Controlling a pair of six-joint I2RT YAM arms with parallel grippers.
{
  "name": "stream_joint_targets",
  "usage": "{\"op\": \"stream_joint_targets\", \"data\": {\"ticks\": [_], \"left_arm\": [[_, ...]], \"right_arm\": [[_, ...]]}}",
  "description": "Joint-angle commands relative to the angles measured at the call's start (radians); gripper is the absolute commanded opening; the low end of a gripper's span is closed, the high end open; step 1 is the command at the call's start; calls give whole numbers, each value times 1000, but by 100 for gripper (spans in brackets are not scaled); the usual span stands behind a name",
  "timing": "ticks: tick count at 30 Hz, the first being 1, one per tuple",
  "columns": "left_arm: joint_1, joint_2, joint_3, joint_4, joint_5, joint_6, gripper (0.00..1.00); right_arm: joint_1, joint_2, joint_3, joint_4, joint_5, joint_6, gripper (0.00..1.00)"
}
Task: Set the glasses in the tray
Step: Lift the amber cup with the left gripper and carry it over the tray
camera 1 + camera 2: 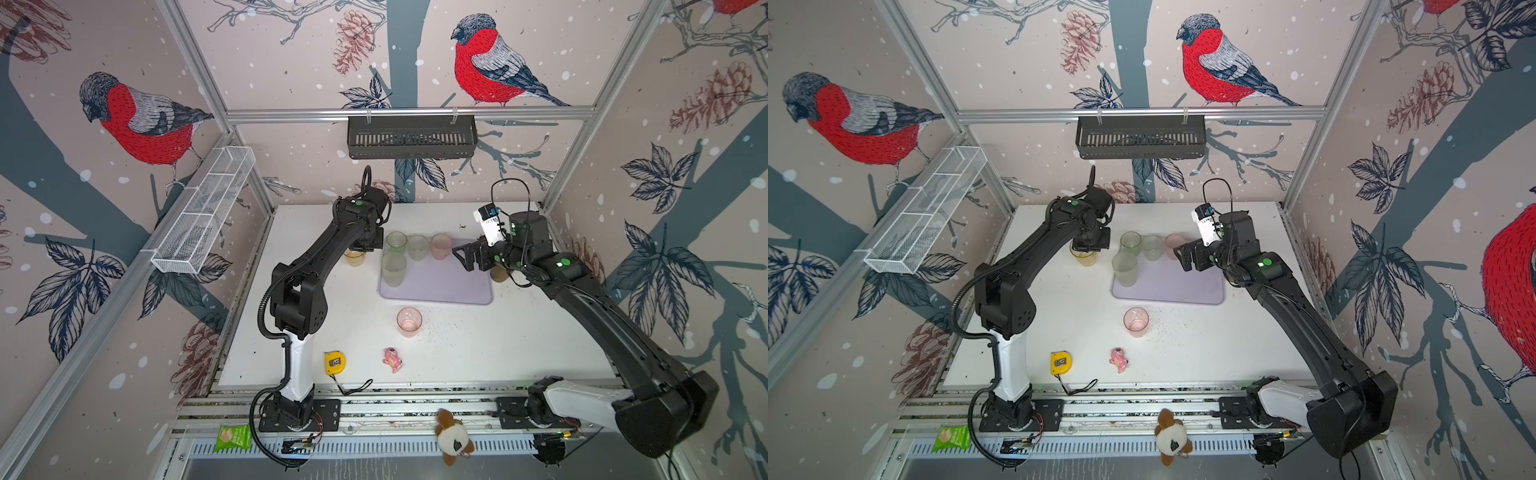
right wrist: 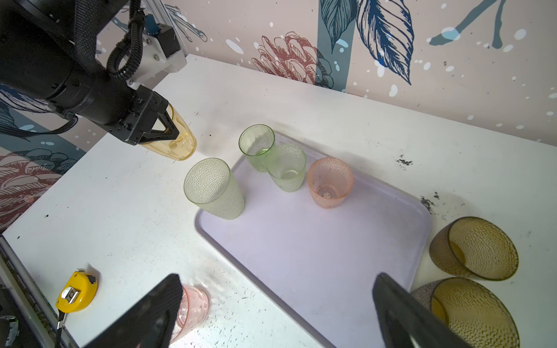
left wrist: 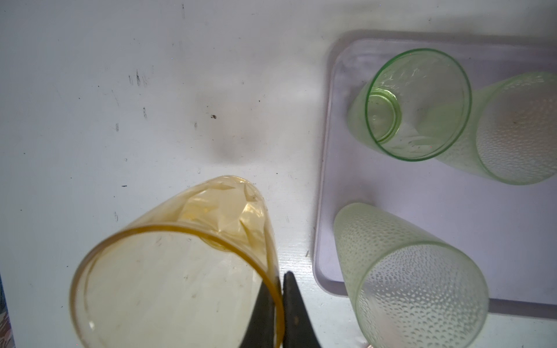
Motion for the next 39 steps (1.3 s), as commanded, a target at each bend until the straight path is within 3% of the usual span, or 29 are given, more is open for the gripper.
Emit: {"op": "stream_joint_targets", "data": {"ticks": [1, 7, 12, 39], "left_arm": [[-16, 24, 81, -90, -43, 4, 0], [-45, 102, 279, -182, -42, 4, 0], [-53, 144, 417, -221, 40, 3, 0], [-166, 101, 490, -118, 120, 7, 0]], "right_arm": [[-4, -7, -8, 39, 0, -2, 99], [-12, -6, -18, 46, -4, 1, 99], [-22, -8, -25, 49, -1, 3, 100], [-79, -4, -67, 62, 23, 36, 99]]}}
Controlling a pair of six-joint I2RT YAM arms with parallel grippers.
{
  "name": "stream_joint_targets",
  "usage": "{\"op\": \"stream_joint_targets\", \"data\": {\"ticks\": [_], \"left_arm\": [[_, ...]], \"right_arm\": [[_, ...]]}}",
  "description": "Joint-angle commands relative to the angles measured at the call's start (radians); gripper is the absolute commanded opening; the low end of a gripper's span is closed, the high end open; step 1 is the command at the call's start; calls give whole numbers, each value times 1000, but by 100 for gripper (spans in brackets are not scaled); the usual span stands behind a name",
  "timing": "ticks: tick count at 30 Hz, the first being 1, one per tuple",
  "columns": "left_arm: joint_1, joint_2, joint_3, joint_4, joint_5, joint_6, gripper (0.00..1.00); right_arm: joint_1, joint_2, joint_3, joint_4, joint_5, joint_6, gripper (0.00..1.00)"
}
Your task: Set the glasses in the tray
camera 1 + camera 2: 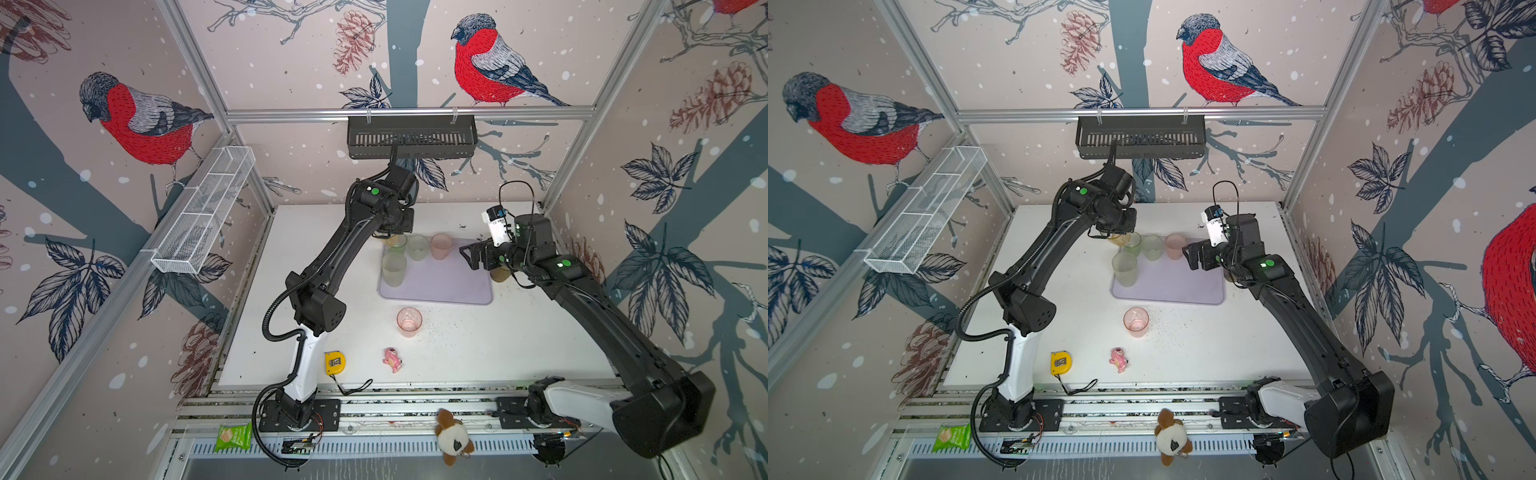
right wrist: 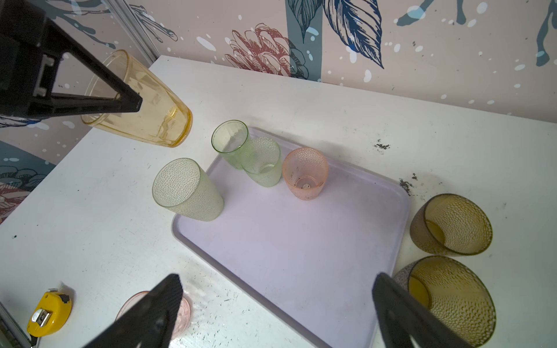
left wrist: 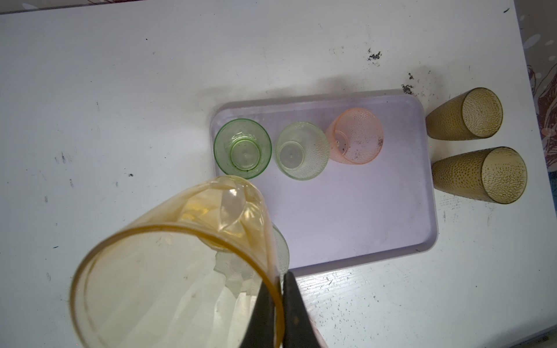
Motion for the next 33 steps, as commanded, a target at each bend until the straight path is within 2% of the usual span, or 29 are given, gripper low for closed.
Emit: {"op": "stream_joint_targets", "data": {"ticks": [1, 33], "left_arm": [[-17, -11, 13, 26, 6, 8, 0], [-182, 77, 21, 34, 15, -5, 0]], "right_arm": [[-10, -2, -6, 20, 13, 11, 99], [-137, -26, -45, 28, 46, 89, 99]]}}
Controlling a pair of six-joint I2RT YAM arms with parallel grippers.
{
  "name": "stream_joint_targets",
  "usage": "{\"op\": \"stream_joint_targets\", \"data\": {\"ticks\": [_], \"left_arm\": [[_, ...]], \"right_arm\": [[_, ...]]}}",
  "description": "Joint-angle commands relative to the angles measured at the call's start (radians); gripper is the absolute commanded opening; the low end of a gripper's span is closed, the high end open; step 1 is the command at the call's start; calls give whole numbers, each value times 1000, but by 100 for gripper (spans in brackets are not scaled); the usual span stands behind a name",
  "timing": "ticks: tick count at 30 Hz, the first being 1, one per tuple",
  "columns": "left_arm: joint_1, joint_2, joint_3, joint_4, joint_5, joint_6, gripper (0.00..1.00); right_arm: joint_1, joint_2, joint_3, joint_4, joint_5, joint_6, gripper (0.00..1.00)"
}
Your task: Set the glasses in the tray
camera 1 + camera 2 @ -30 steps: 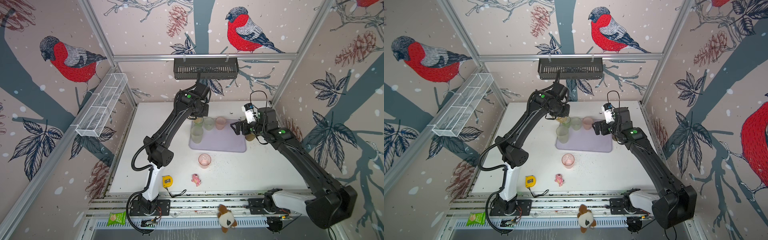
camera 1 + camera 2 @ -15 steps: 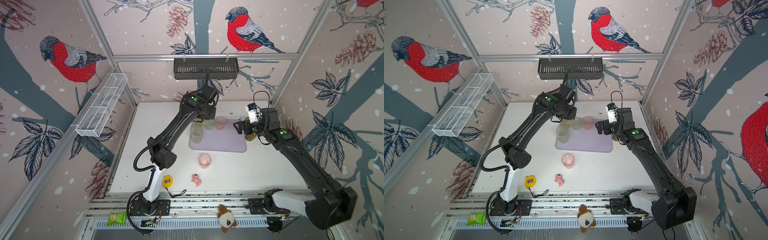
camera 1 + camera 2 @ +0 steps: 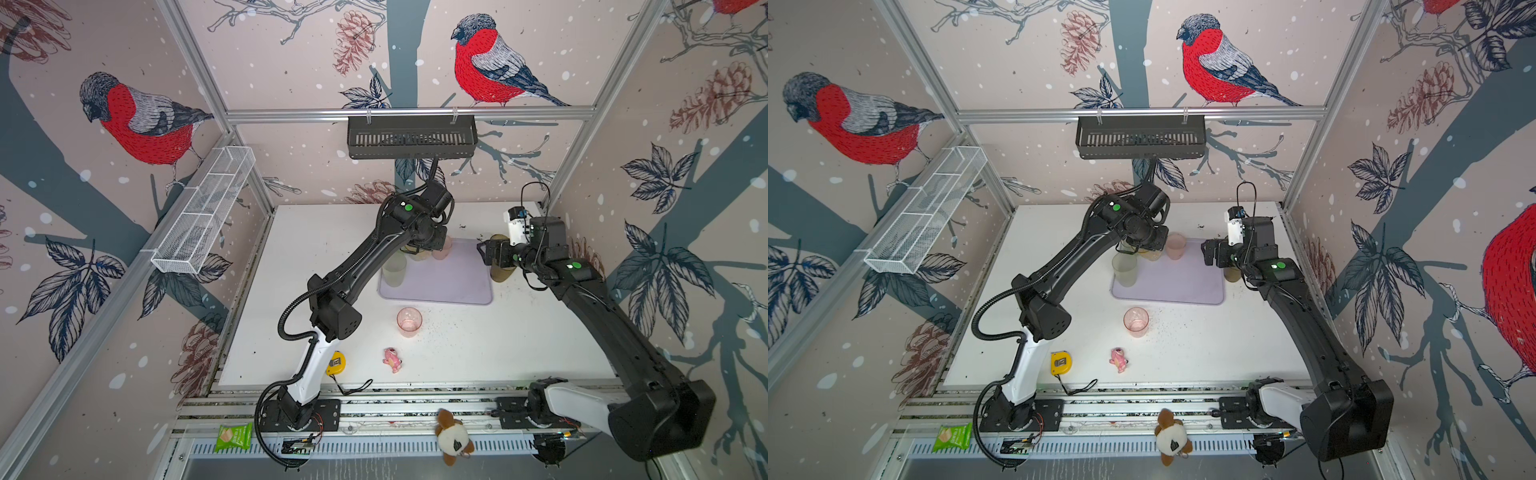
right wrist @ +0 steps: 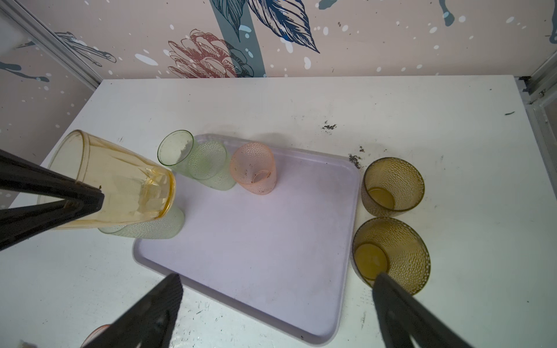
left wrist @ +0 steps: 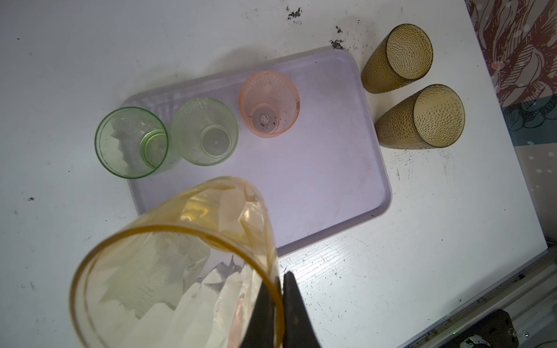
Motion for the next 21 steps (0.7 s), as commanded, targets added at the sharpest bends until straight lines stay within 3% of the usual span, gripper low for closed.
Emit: {"op": "stream_joint_targets", "data": {"ticks": [1, 21], "left_arm": [[-11, 11, 2, -3, -13, -5, 0], [-59, 94, -33, 14, -18, -35, 0]], "right_arm": [[-8, -5, 0, 22, 6, 24, 99], [-55, -13, -16, 8, 53, 54, 99]]}}
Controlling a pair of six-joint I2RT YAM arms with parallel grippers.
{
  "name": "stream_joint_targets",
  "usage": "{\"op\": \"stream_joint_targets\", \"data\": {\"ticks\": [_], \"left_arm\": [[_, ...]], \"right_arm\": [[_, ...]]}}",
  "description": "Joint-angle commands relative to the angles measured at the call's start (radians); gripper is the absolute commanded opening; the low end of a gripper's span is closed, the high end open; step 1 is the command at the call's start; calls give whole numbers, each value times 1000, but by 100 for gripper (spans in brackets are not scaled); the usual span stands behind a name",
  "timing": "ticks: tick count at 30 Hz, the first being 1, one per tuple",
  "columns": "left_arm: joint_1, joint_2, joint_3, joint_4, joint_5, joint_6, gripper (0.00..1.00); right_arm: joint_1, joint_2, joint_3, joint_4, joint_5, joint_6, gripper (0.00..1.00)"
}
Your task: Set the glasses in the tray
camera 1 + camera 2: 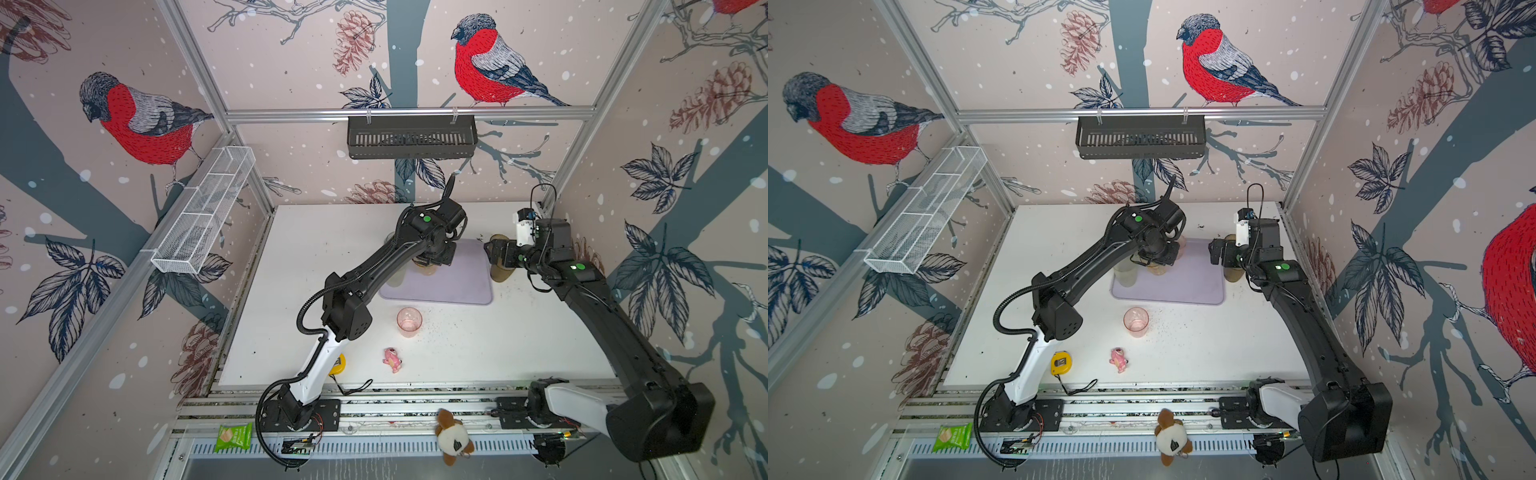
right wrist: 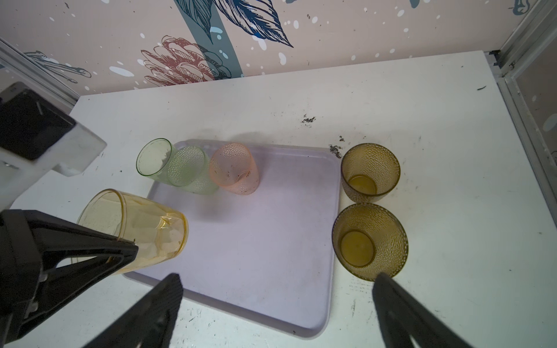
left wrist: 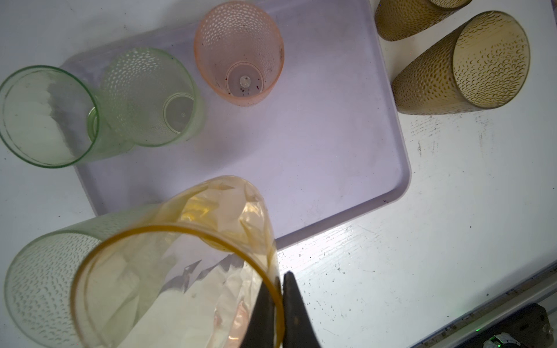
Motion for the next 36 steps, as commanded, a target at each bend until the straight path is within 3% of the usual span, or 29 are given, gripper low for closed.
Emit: {"op": "stream_joint_targets", "data": {"ticks": [1, 36], "left_arm": [[-5, 10, -5, 13, -13, -20, 0], [-16, 115, -15, 26, -67, -32, 0]], "right_arm": [[-6, -5, 6, 7, 37, 13, 99], [-21, -14, -8, 6, 54, 25, 99]]}}
